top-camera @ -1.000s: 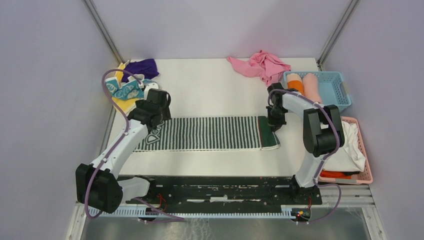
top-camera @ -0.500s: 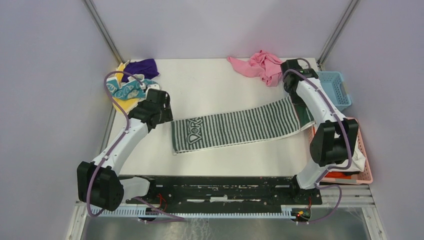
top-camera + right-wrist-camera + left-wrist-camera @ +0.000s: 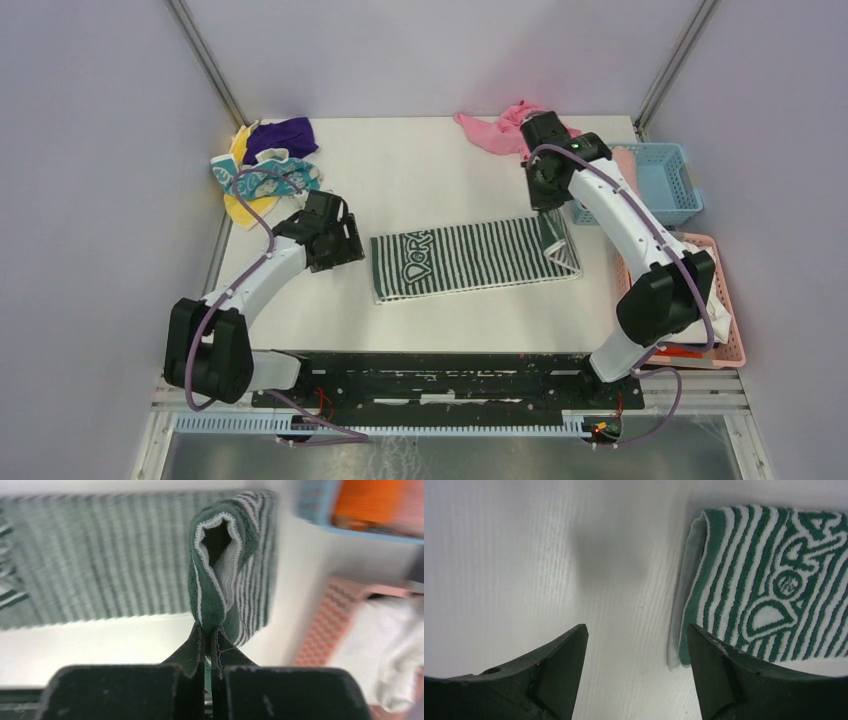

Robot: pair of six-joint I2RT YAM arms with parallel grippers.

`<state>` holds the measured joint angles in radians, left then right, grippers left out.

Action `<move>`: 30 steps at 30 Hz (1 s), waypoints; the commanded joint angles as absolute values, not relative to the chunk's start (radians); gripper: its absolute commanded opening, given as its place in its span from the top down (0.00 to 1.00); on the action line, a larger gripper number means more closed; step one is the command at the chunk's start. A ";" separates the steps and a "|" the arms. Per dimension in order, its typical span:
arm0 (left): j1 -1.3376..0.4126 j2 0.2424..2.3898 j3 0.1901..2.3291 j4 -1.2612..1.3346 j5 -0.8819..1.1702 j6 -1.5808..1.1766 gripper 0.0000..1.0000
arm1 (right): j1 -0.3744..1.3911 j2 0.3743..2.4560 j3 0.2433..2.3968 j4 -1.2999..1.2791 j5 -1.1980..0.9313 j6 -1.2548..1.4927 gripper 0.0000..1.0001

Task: Roll the towels
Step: Fold the towel at the center of the board.

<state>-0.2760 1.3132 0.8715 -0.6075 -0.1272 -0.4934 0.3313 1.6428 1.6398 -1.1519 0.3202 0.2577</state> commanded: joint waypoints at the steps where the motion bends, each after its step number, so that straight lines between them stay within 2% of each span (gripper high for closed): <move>1: -0.272 1.341 0.823 -0.490 0.022 -0.605 0.22 | 0.445 1.656 1.659 -1.064 -0.005 0.336 0.99; 8: -0.273 1.420 0.731 -0.349 0.187 -0.690 0.29 | 0.618 1.779 1.715 -0.979 -0.065 0.481 0.99; 14: -0.273 1.439 0.697 -0.313 0.203 -0.696 0.37 | 0.726 1.870 1.782 -0.927 -0.040 0.586 0.99; 23: -0.277 1.480 0.653 -0.255 0.237 -0.707 0.65 | 0.825 1.942 1.828 -0.807 -0.007 0.719 1.00; 27: -0.280 1.482 0.644 -0.246 0.238 -0.709 0.72 | 0.854 1.988 1.855 -0.782 -0.002 0.740 1.00; 30: -0.282 1.480 0.642 -0.246 0.237 -0.707 0.73 | 0.869 2.012 1.853 -0.744 0.003 0.760 0.99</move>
